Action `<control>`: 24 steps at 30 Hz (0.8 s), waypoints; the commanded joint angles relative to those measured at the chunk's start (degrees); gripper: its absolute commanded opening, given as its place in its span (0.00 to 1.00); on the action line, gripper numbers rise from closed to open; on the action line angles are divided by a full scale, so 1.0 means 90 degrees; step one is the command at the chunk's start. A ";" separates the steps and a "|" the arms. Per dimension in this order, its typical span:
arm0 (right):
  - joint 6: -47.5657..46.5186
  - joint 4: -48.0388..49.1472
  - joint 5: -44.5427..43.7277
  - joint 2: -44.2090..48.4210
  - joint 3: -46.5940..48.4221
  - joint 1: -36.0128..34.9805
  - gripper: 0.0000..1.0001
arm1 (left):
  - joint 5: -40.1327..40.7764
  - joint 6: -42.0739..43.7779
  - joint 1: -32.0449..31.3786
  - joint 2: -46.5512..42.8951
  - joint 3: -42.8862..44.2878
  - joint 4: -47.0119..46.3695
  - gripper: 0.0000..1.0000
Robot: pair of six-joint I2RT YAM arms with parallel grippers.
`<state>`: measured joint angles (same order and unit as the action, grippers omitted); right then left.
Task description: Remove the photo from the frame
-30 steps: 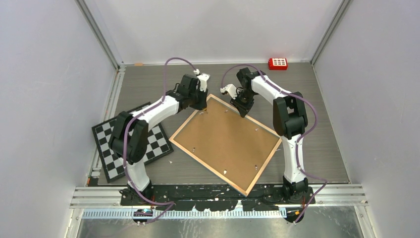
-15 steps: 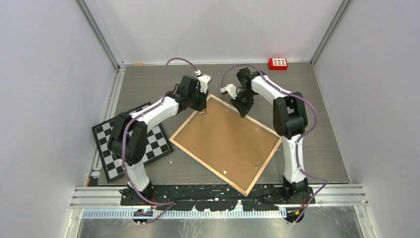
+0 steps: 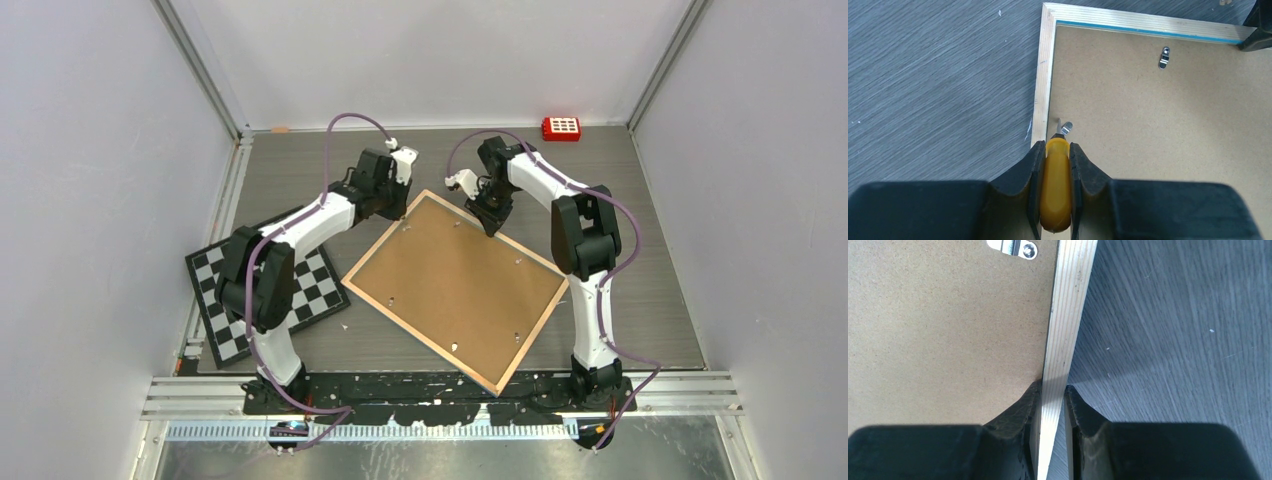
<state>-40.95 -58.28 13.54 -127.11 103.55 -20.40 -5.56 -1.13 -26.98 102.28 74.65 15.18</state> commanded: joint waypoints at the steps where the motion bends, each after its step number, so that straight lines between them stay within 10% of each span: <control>1: 0.0048 -0.0167 0.0302 0.0274 0.0053 -0.0101 0.00 | -0.0057 0.0332 0.0020 -0.0163 0.0048 0.0126 0.00; 24: 0.0222 -0.0087 0.0414 0.0207 0.0072 -0.0105 0.00 | -0.0870 0.0668 -0.0058 -0.0423 -0.0164 0.0752 0.00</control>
<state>-39.86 -58.76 14.13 -127.11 103.53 -20.51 -9.17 3.90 -26.83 100.71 73.28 17.04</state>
